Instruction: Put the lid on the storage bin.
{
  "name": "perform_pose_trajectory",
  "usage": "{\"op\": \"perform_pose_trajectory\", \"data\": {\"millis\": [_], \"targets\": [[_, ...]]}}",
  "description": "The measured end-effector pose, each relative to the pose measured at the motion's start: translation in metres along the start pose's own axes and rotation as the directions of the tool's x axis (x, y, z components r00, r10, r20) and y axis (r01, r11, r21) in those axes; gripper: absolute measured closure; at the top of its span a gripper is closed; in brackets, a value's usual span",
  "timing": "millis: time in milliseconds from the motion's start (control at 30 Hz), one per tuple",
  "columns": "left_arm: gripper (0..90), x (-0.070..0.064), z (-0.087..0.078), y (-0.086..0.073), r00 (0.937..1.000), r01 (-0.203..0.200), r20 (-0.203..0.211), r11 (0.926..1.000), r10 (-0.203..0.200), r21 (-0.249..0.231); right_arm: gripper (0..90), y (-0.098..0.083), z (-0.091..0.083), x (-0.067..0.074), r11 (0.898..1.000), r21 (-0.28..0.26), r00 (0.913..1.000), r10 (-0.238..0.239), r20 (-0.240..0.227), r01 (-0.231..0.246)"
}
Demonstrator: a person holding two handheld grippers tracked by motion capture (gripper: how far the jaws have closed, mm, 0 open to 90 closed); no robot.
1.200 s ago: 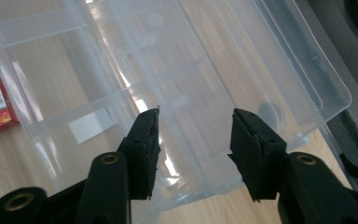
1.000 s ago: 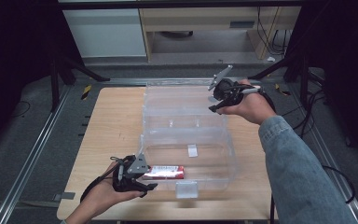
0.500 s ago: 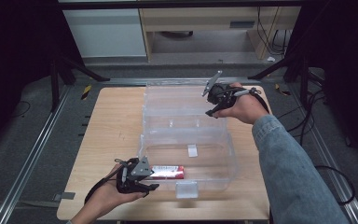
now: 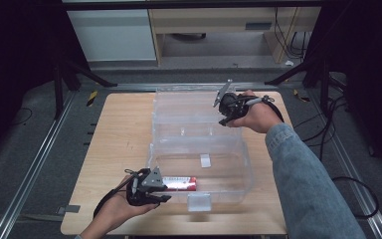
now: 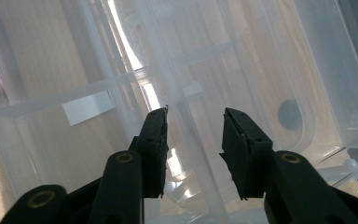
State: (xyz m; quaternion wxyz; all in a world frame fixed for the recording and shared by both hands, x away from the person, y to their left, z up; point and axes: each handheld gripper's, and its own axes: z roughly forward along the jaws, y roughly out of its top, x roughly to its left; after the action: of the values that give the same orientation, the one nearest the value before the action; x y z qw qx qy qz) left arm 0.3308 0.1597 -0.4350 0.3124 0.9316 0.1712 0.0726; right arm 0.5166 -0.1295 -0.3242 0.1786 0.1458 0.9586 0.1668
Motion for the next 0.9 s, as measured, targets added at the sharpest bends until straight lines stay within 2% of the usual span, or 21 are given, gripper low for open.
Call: {"op": "perform_pose_trajectory", "data": {"millis": [100,533,900], "targets": [[71.8,-0.0005,0.0016,0.0005,1.0,-0.003,-0.008,1.0,0.003,-0.007,64.7,0.0009,0.0001,-0.0014,1.0,-0.006,1.0,0.0,0.008,0.0],[73.1,0.0058,0.0062,0.0077,1.0,0.004,-0.006,0.9999,-0.004,-0.014,71.8,0.0041,0.0032,-0.0064,1.0,-0.005,0.999,0.006,0.044,-0.006],[73.6,0.0076,0.0052,0.0068,0.9999,0.013,0.004,0.9996,-0.013,-0.026,73.8,0.0067,0.0048,-0.0062,1.0,-0.003,0.9993,-0.003,0.037,0.003]]}}
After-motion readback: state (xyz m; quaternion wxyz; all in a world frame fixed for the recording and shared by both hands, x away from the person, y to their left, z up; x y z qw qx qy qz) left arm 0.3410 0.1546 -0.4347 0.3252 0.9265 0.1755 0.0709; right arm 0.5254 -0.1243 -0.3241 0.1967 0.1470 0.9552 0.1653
